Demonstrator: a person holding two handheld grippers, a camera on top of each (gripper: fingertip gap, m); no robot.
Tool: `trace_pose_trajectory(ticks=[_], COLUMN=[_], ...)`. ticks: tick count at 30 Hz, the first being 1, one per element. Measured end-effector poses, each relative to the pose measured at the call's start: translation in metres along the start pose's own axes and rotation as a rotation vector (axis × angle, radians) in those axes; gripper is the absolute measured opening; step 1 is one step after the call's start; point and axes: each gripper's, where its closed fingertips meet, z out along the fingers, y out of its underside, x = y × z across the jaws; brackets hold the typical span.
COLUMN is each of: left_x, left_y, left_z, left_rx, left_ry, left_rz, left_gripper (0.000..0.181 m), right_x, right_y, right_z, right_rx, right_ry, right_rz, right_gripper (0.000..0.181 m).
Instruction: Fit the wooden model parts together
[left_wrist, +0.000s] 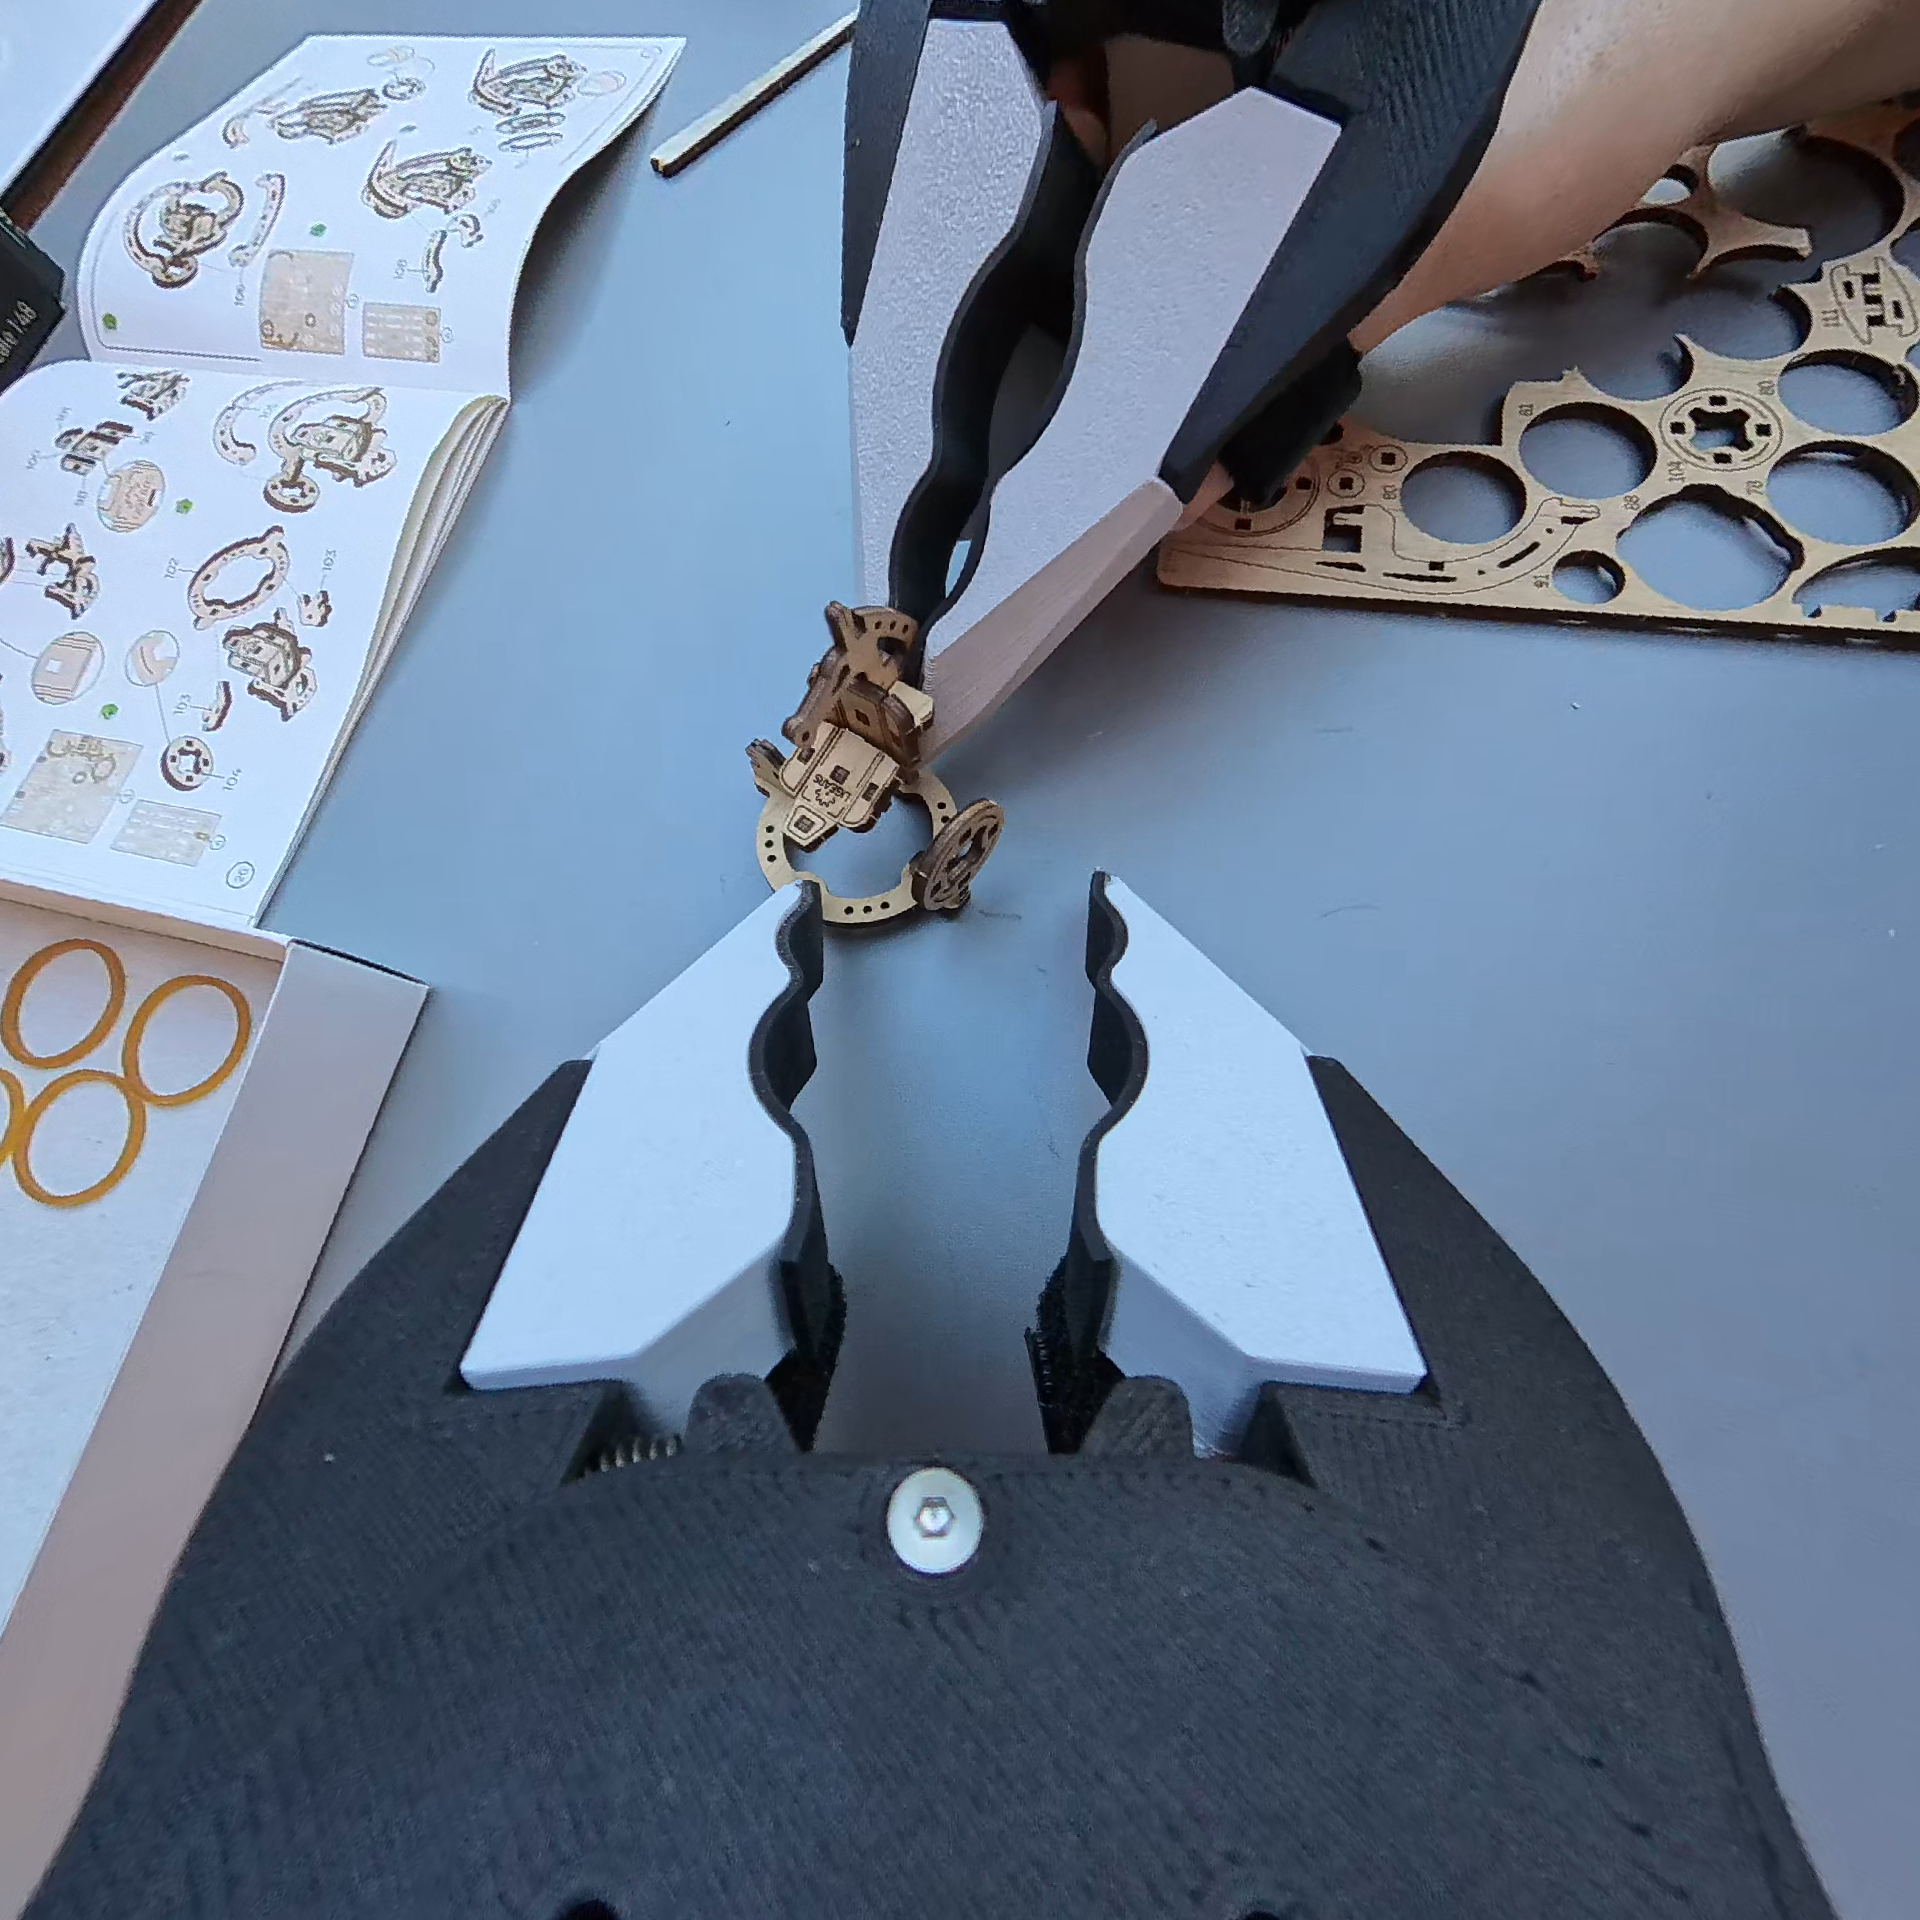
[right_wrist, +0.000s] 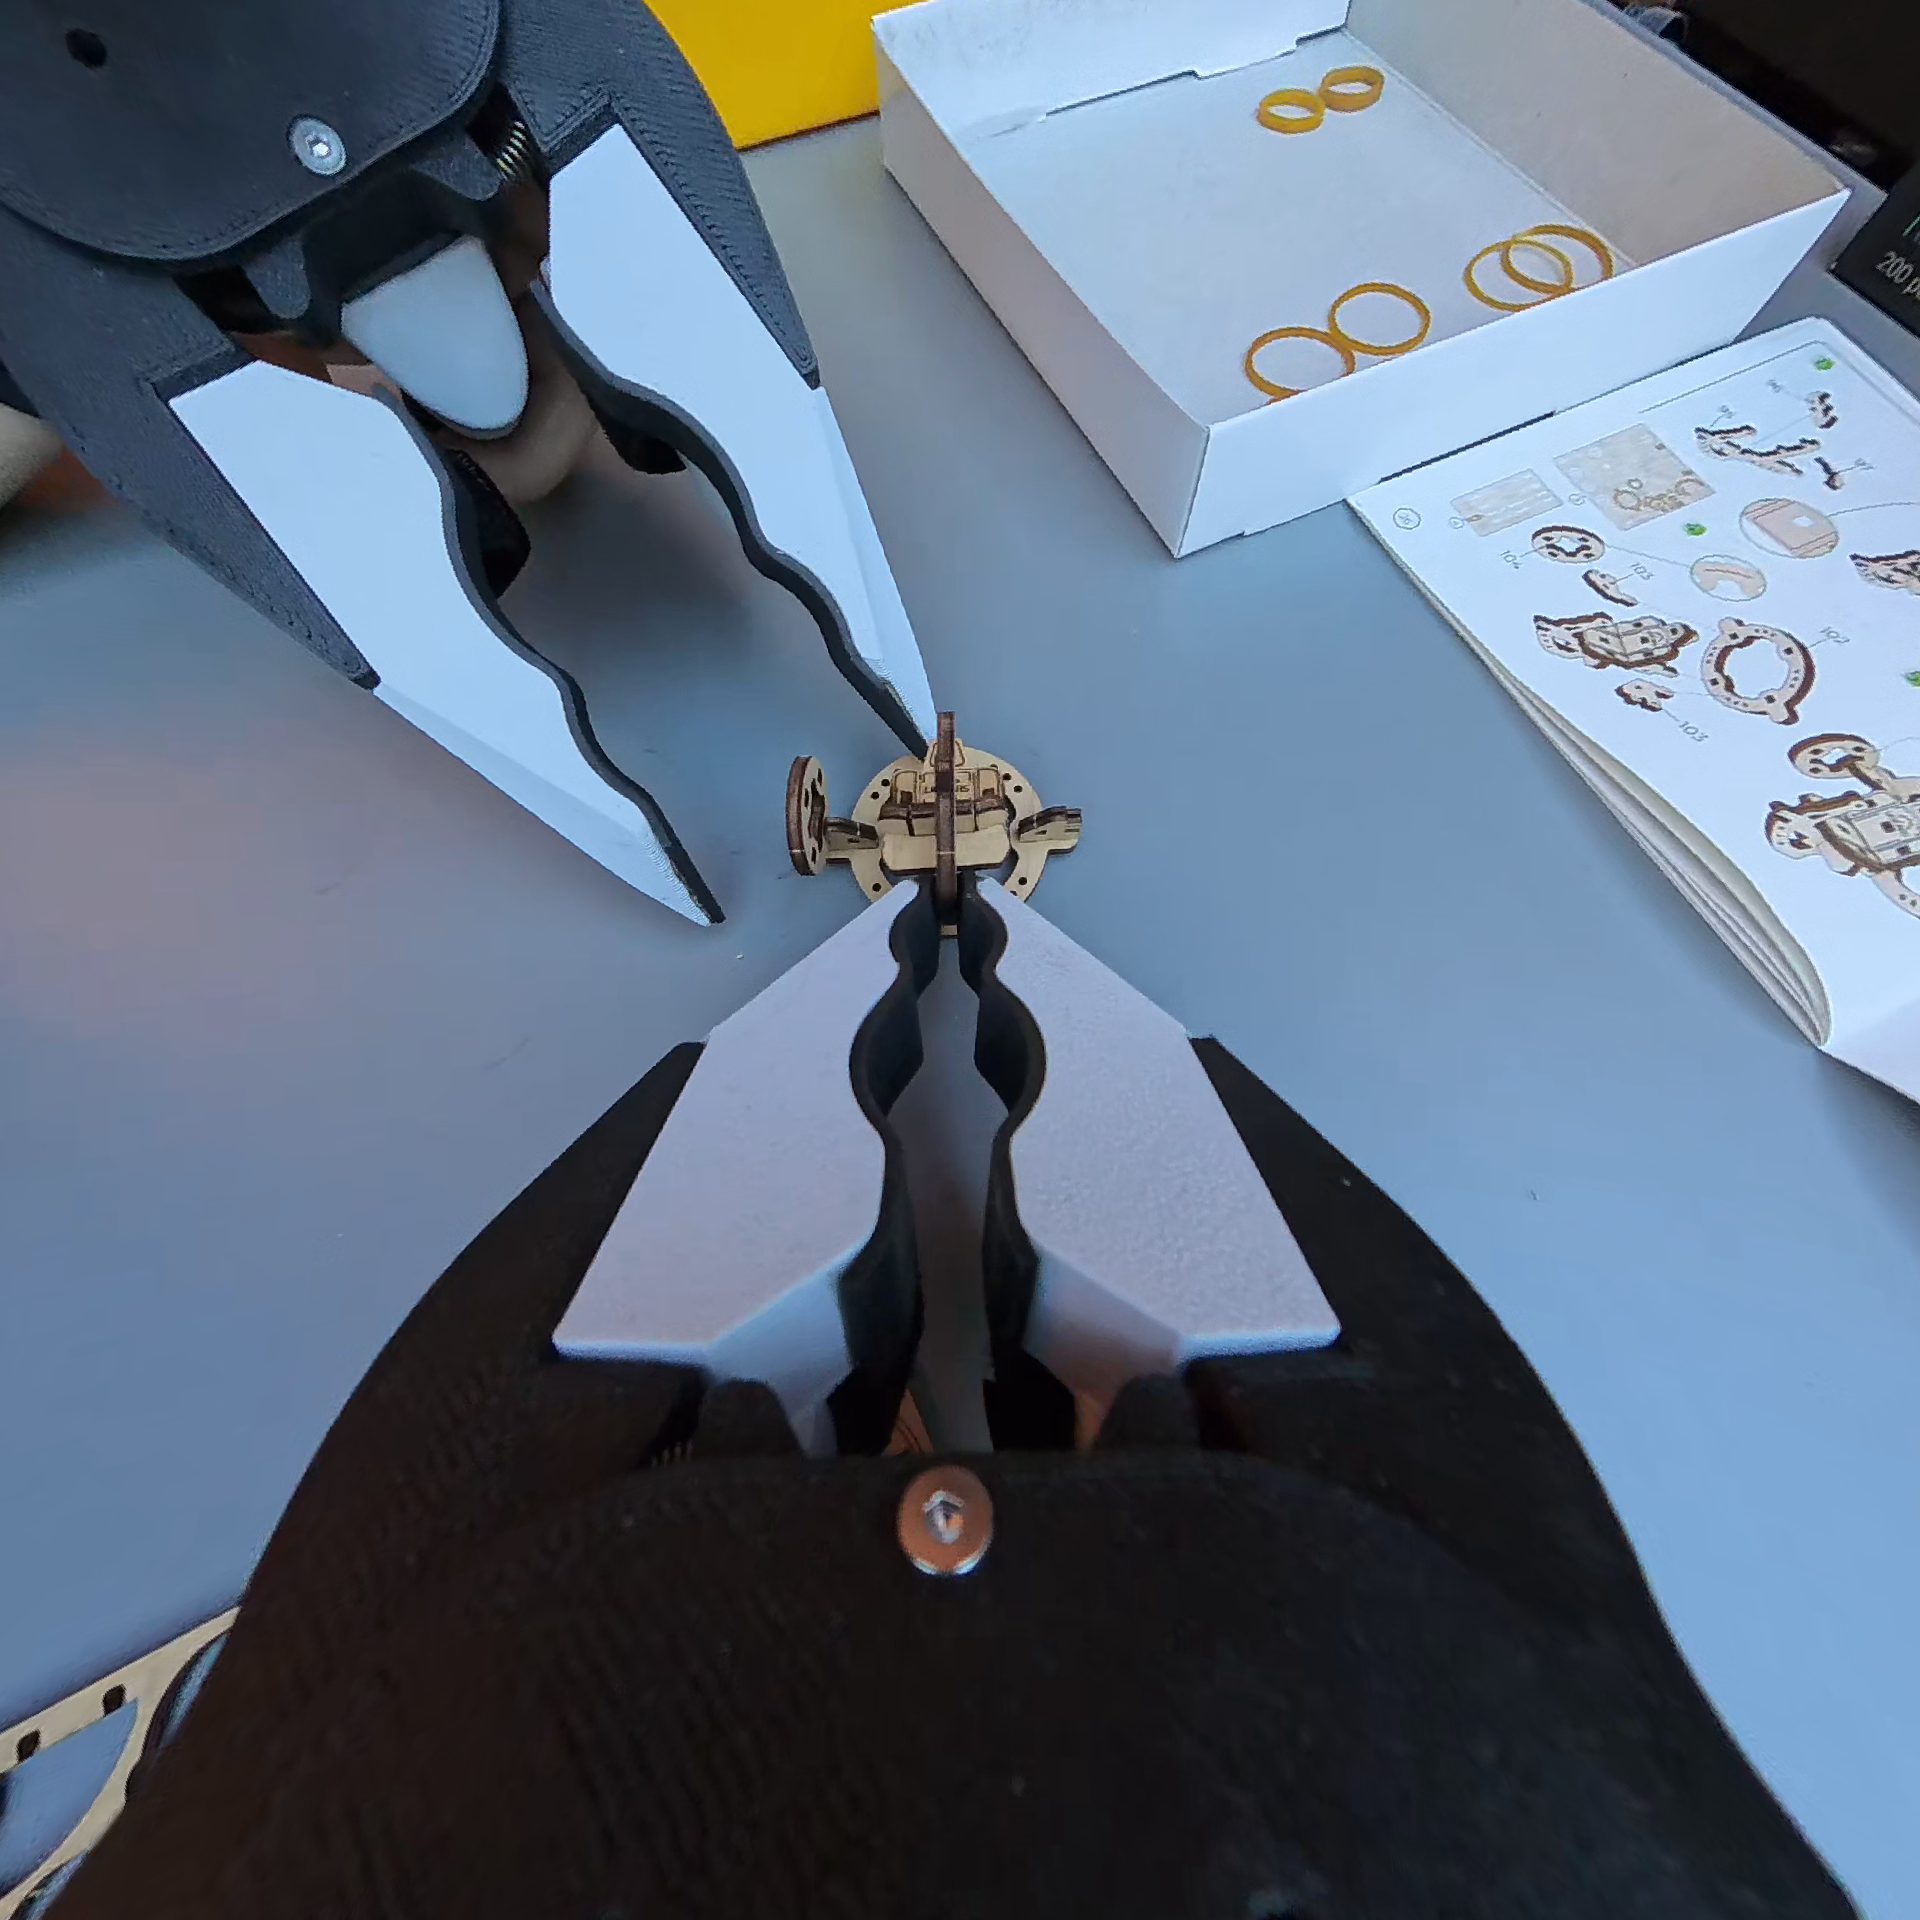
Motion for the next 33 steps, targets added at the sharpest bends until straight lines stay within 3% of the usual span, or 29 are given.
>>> trace_pose_trajectory(ticks=[13,33], left_x=[-0.0003,-0.0012], left_y=[-0.0001,0.0032], left_z=[0.0005,0.0024], left_rx=[-0.001,-0.021], left_ry=[-0.004,-0.011], left_rz=[0.001,0.009], left_gripper=[0.05,0.048], right_x=[-0.0008,-0.0013], right_y=[0.0011,-0.0018], right_z=[-0.0002,0.0007], right_rx=[-0.005,-0.019], right_ry=[0.039,-0.029], right_rz=[-0.05,0.001], right_gripper=[0.003,0.003])
